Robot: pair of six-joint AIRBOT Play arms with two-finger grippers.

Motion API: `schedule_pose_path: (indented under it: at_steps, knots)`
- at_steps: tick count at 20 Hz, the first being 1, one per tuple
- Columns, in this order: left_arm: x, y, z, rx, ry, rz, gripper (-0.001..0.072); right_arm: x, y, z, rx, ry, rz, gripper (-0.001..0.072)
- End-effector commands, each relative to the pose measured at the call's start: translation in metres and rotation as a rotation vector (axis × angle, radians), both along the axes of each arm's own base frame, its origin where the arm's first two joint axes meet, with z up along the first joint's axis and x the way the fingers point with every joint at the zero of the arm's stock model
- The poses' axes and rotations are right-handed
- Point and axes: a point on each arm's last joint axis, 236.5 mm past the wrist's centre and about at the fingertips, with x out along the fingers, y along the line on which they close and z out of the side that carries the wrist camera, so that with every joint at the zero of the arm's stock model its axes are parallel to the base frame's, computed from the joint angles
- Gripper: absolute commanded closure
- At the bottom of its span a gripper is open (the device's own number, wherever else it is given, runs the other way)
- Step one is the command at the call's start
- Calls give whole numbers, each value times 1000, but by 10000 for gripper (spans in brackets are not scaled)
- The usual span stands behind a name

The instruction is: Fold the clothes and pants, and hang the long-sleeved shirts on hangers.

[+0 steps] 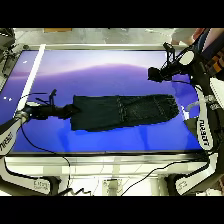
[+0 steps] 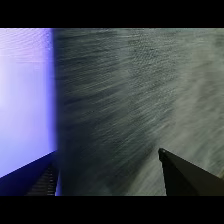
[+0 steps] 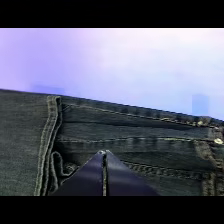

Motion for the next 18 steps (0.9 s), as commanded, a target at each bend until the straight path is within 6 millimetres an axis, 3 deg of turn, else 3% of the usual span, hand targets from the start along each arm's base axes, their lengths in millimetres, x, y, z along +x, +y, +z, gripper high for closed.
schedule_pose_path:
  at_steps: [1, 2, 3, 4, 5, 7, 10, 13, 15, 18]
  knots:
    - [3, -20, -8, 0, -11, -31, 114, -1, 24, -2, -18, -32, 77, 655]
    - [4, -21, -5, -2, -16, -33, 223, -1, 34, -6, -21, -39, 101, 655]
    - [6, -22, -2, -8, -18, -38, 378, -2, 45, -12, -20, -39, 115, 655]
    - [5, -24, 4, -23, -21, -56, 618, -3, 58, -20, -19, -38, 130, 655]
    - [4, -27, 11, -40, -28, -79, 686, -5, 69, -30, -19, -33, 143, 655]
    - [11, -25, 28, -42, -33, -73, 687, -20, 94, -60, -25, 19, 186, 655]
    - [19, -10, 56, 47, -37, -41, 687, -60, 133, -119, -45, 156, 277, 655]
    - [21, 5, 105, 130, -101, 7, 687, -104, 186, -170, -25, 266, 363, 656]
    - [16, 9, 144, 141, -168, 38, 687, -126, 229, -186, 26, 288, 399, 656]
    - [6, 14, 196, 151, -279, 66, 687, -155, 304, -179, 154, 257, 430, 656]
